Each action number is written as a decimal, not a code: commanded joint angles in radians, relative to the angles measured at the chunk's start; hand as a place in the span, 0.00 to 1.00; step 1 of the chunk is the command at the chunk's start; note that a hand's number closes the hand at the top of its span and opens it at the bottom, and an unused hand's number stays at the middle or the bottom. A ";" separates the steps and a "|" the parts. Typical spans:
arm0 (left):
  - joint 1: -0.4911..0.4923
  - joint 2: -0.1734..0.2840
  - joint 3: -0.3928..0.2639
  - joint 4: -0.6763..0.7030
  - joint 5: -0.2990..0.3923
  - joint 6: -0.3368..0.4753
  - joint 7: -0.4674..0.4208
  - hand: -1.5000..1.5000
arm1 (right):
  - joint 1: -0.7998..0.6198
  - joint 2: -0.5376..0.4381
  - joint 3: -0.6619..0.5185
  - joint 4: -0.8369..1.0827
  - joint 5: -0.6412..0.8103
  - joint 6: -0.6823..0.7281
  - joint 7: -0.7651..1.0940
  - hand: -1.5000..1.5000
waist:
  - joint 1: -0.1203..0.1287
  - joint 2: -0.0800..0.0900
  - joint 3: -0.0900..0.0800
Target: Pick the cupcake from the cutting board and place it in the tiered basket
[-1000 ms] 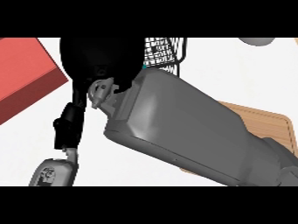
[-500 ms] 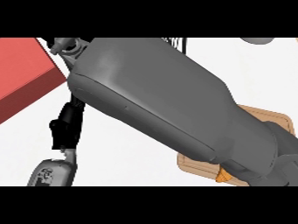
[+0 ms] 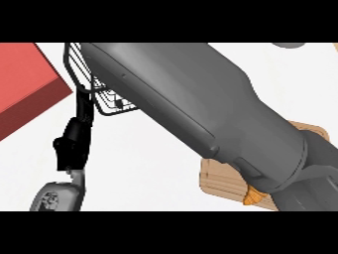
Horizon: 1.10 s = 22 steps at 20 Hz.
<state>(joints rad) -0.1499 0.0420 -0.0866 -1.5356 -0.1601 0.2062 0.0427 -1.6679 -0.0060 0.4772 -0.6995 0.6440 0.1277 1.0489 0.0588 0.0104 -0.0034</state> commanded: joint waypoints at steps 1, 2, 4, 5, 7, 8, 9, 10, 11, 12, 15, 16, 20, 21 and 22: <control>-0.022 -0.019 -0.044 -0.017 -0.008 -0.020 0.010 0.50 | 0.011 0.006 0.020 0.132 0.017 -0.078 -0.025 1.00 | -0.006 0.003 0.000; -0.011 0.011 0.001 -0.007 0.026 -0.041 -0.009 0.50 | -0.035 0.006 -0.017 0.152 0.000 -0.043 -0.031 1.00 | -0.012 0.000 0.001; -0.052 -0.004 -0.024 0.005 -0.006 -0.024 0.013 0.50 | 0.042 0.006 -0.057 0.119 -0.049 -0.191 0.058 1.00 | -0.007 0.005 0.001; -0.015 -0.010 -0.036 -0.003 -0.014 -0.017 -0.009 0.50 | 0.042 0.006 -0.108 0.111 -0.061 -0.242 0.067 0.00 | -0.013 0.002 0.002; 0.010 -0.011 -0.039 -0.024 0.012 -0.040 -0.019 0.50 | 0.063 0.006 -0.119 0.153 -0.083 -0.275 0.017 0.00 | 0.001 0.005 0.001; -0.014 -0.014 -0.029 -0.007 0.003 -0.025 -0.008 0.50 | 0.092 0.006 -0.100 0.140 -0.104 -0.293 -0.014 0.00 | -0.003 0.004 0.001; -0.007 -0.011 -0.031 0.003 0.008 -0.037 -0.030 0.50 | 0.061 0.006 -0.152 0.160 -0.097 -0.311 -0.044 0.00 | -0.014 0.004 0.001; -0.016 -0.003 -0.035 -0.021 0.004 -0.041 0.000 0.50 | 0.075 0.006 -0.131 0.163 -0.117 -0.359 -0.031 0.00 | 0.007 0.006 0.001; -0.034 -0.012 -0.029 0.026 -0.005 -0.028 -0.017 0.50 | 0.110 0.006 -0.110 0.132 -0.141 -0.391 -0.054 0.00 | 0.000 0.006 0.001; -0.069 -0.003 -0.013 0.017 0.000 -0.028 0.021 0.50 | 0.112 0.006 -0.123 0.127 -0.145 -0.428 -0.067 0.00 | -0.005 0.005 0.002; 0.005 -0.009 -0.019 0.002 0.012 -0.032 -0.022 0.50 | 0.076 0.006 -0.184 0.134 -0.124 -0.537 -0.060 0.00 | -0.018 0.001 0.002; -0.014 -0.013 -0.013 0.033 -0.001 -0.017 -0.045 0.50 | 0.060 -0.003 -0.219 0.130 -0.122 -0.562 -0.068 0.00 | -0.033 0.001 0.002; 0.007 0.012 0.007 -0.015 0.011 -0.026 -0.008 0.50 | 0.082 -0.075 -0.245 0.087 -0.087 -0.626 -0.006 0.00 | -0.060 -0.013 0.003; -0.003 -0.001 0.013 0.011 0.007 -0.007 -0.005 0.50 | 0.103 -0.037 -0.234 0.070 -0.064 -0.673 0.061 0.00 | -0.075 -0.017 0.003; -0.008 0.010 0.005 -0.017 -0.002 -0.014 0.022 0.50 | 0.129 -0.076 -0.249 0.052 -0.074 -0.647 0.044 0.00 | -0.078 -0.019 0.004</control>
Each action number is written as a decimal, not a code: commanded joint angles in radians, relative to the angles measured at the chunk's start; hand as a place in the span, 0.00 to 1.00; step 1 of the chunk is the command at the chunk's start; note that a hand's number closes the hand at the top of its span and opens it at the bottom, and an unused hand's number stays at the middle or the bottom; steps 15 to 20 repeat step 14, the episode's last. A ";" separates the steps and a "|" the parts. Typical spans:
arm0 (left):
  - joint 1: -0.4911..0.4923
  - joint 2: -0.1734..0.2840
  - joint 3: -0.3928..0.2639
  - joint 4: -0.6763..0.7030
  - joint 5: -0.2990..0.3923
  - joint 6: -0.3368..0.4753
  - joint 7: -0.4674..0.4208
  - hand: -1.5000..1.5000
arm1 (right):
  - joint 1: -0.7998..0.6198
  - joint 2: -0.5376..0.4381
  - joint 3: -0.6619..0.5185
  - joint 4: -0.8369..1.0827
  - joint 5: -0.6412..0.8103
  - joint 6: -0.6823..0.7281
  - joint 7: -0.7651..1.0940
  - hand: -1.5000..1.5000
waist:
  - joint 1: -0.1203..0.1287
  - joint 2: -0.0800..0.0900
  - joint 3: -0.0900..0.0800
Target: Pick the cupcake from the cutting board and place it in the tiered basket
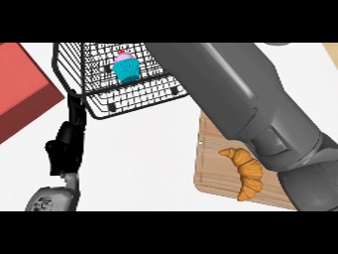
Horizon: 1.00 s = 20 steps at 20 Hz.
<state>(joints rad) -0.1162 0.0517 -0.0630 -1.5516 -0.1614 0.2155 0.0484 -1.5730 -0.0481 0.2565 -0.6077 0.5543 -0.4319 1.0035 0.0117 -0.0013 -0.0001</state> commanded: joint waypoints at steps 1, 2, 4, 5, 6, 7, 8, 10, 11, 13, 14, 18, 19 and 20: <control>-0.026 0.004 -0.007 -0.010 0.004 -0.017 0.000 0.50 | 0.073 -0.063 -0.050 -0.081 -0.002 -0.094 0.077 0.00 | -0.046 -0.012 0.002; 0.016 0.007 -0.014 -0.038 0.009 -0.025 -0.013 0.50 | 0.093 -0.047 -0.051 -0.102 0.010 -0.119 0.105 0.00 | -0.037 -0.013 0.001; 0.026 0.010 0.012 0.004 0.017 -0.017 -0.025 0.50 | 0.167 -0.087 -0.083 -0.185 -0.017 -0.118 0.087 0.00 | -0.068 -0.019 0.002; -0.018 0.031 0.025 -0.012 0.039 -0.047 0.021 0.50 | 0.173 -0.125 -0.101 -0.210 -0.018 -0.121 0.072 0.00 | -0.072 -0.018 0.003; 0.023 0.002 0.001 -0.027 0.008 -0.006 0.013 0.50 | 0.220 -0.099 -0.098 -0.278 -0.027 -0.125 0.091 0.00 | -0.074 -0.023 0.003; 0.023 0.010 0.008 -0.039 0.025 -0.022 0.020 0.50 | 0.262 -0.118 -0.101 -0.322 -0.027 -0.121 0.082 0.00 | -0.077 -0.024 0.003; 0.032 0.032 0.038 -0.029 0.037 -0.027 -0.003 0.50 | 0.337 -0.135 -0.098 -0.378 -0.052 -0.081 0.047 0.00 | -0.099 -0.029 0.004; 0.071 0.020 0.019 -0.056 0.021 -0.013 -0.006 0.50 | 0.429 -0.155 -0.081 -0.493 -0.042 -0.087 0.041 0.00 | -0.107 -0.034 0.004; 0.067 0.001 0.013 -0.039 0.011 0.006 -0.014 0.50 | 0.436 -0.220 -0.117 -0.548 -0.083 -0.022 0.041 0.00 | -0.110 -0.031 0.004; 0.062 0.012 0.019 -0.064 0.017 -0.002 0.021 0.50 | 0.544 -0.204 -0.103 -0.659 -0.104 -0.029 0.048 0.00 | -0.126 -0.037 0.005; 0.095 0.015 0.013 -0.069 0.029 -0.020 -0.001 0.50 | 0.605 -0.236 -0.102 -0.727 -0.116 -0.017 0.020 0.00 | -0.116 -0.033 0.004; 0.095 0.015 0.013 -0.069 0.029 -0.020 -0.001 0.50 | 0.605 -0.236 -0.102 -0.727 -0.116 -0.017 0.020 0.00 | -0.116 -0.033 0.004; 0.095 0.015 0.013 -0.069 0.029 -0.020 -0.001 0.50 | 0.605 -0.236 -0.102 -0.727 -0.116 -0.017 0.020 0.00 | -0.116 -0.033 0.004; 0.095 0.015 0.013 -0.069 0.029 -0.020 -0.001 0.50 | 0.605 -0.236 -0.102 -0.727 -0.116 -0.017 0.020 0.00 | -0.116 -0.033 0.004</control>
